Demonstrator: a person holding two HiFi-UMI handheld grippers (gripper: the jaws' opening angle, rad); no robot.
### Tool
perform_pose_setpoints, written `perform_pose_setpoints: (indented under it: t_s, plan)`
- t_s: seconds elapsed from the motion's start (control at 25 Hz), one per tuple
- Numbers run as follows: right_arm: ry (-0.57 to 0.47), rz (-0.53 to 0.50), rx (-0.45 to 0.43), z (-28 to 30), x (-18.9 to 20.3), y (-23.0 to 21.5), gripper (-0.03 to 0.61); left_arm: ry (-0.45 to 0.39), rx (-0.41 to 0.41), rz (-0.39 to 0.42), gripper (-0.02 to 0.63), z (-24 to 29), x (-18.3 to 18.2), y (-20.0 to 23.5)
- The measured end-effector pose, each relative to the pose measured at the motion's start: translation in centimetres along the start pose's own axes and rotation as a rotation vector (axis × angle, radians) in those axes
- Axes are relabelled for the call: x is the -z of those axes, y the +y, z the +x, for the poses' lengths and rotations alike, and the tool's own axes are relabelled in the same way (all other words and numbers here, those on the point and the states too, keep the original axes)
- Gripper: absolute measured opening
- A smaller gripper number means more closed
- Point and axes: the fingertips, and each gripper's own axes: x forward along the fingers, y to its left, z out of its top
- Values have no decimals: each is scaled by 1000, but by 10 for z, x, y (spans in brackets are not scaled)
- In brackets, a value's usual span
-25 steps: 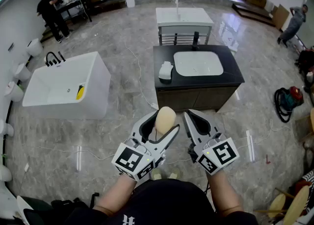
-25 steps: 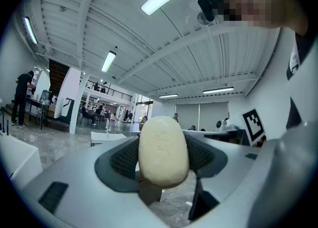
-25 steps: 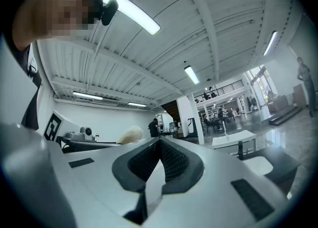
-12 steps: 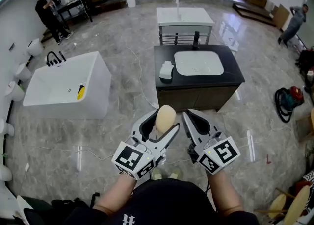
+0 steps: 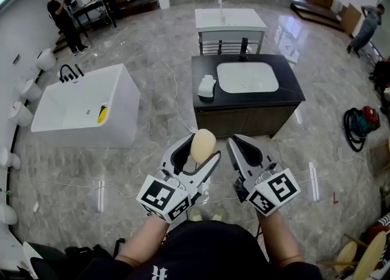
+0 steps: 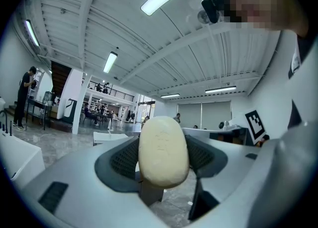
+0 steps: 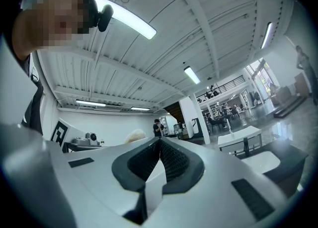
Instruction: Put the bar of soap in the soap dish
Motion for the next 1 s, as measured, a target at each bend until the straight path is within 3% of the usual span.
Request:
perform_pose_setpoints:
  t_s: [1.0]
  plan:
    - [-39,21,-16,-34,-11,-56,8,10,-70,29,293,48,2,-18]
